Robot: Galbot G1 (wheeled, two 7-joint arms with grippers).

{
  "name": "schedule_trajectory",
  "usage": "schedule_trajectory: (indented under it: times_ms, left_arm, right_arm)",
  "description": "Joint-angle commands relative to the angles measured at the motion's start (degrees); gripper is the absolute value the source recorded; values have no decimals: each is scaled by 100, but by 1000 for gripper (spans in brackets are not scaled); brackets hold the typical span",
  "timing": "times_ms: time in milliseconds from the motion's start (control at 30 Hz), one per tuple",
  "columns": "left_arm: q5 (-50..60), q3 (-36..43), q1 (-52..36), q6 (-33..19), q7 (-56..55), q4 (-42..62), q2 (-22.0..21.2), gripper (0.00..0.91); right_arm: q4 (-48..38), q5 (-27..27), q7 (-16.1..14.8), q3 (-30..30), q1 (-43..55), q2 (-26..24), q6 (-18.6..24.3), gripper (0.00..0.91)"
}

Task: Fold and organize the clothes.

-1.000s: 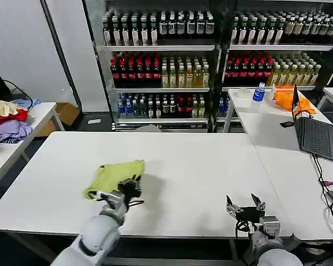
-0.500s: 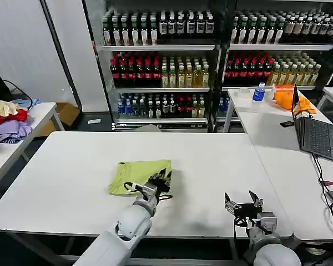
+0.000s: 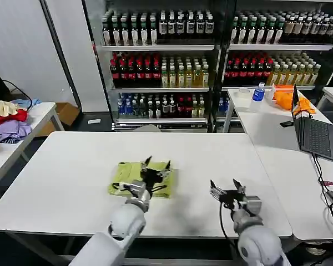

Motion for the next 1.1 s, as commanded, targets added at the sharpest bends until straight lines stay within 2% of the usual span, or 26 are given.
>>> schedule_trajectory:
  times_ms: [33, 267, 533, 600, 633, 667, 700, 733, 1100]
  left_arm:
    - [-295, -1621, 1225, -383, -158, -983, 875, 907]
    - [-316, -2166, 1717, -253, -116, -1132, 856, 907]
    - [-284, -2289, 1927, -226, -61, -1258, 785, 907]
    - [-284, -2296, 1962, -227, -61, -1277, 775, 907]
    - [-284, -2300, 1975, -228, -60, -1283, 771, 907]
    - [-284, -2303, 1992, -227, -61, -1289, 767, 907]
    - [-283, -2304, 2001, -228, -61, -1292, 765, 907]
    - [-279, -2308, 2014, -227, -60, -1298, 760, 907]
    - [-266, -2305, 2091, -201, -72, -1384, 710, 907]
  right_arm:
    - [-1847, 1124, 380, -1119, 2280, 972, -59, 907]
    - [-2998, 1450, 349, -1451, 2899, 1568, -122, 907]
    - [-3641, 1869, 549, -1488, 3129, 2052, -155, 907]
    - [-3762, 1861, 607, -1493, 3164, 2126, -153, 776]
    - [-3833, 1862, 635, -1480, 3178, 2154, -139, 524]
    - [-3906, 1862, 658, -1470, 3192, 2194, -118, 353]
    - [-3920, 1863, 668, -1467, 3193, 2206, -109, 101]
    - [-3941, 1863, 701, -1464, 3193, 2224, -110, 0]
    - [-3976, 1867, 904, -1410, 3129, 2245, -76, 0]
